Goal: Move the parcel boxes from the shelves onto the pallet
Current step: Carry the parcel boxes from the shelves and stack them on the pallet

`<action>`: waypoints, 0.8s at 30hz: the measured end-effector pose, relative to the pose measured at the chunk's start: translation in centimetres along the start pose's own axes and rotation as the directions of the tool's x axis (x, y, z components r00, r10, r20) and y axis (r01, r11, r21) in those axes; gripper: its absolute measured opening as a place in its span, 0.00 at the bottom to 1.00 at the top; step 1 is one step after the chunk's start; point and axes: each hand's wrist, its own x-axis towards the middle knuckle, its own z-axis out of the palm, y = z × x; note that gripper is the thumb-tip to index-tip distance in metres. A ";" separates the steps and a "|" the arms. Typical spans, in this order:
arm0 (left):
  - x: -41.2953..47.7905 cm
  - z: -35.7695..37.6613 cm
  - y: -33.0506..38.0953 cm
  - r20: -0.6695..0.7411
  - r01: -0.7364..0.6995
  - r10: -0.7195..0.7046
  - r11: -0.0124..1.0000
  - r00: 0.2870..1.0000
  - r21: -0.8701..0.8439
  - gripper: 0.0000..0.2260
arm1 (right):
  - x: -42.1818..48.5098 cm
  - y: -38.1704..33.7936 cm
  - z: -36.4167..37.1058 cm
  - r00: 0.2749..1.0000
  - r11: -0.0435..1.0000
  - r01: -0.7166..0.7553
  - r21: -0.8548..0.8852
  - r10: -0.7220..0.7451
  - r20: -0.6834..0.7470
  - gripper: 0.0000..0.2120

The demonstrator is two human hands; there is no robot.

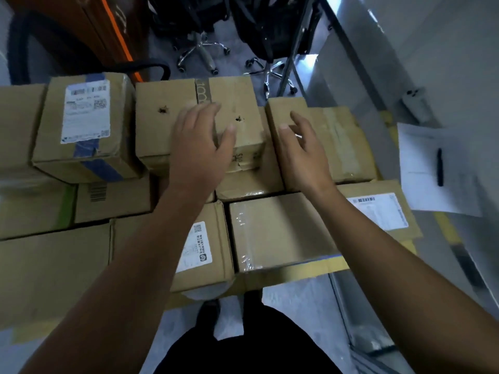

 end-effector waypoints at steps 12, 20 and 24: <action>-9.8 3.1 5.8 0.327 -0.193 0.308 0.921 0.893 -0.339 0.20 | -19.0 4.0 -7.4 0.889 0.983 -0.169 -0.068 0.123 -0.442 0.31; -19.8 7.0 14.1 0.555 -0.368 0.571 0.818 0.604 -0.441 0.26 | -34.7 7.3 -13.9 0.701 0.920 -0.372 -0.122 0.193 -0.687 0.31; -27.1 9.4 18.9 0.638 -0.435 0.650 0.756 0.412 -0.490 0.29 | -43.6 9.3 -17.2 0.586 0.887 -0.456 -0.068 0.242 -0.773 0.31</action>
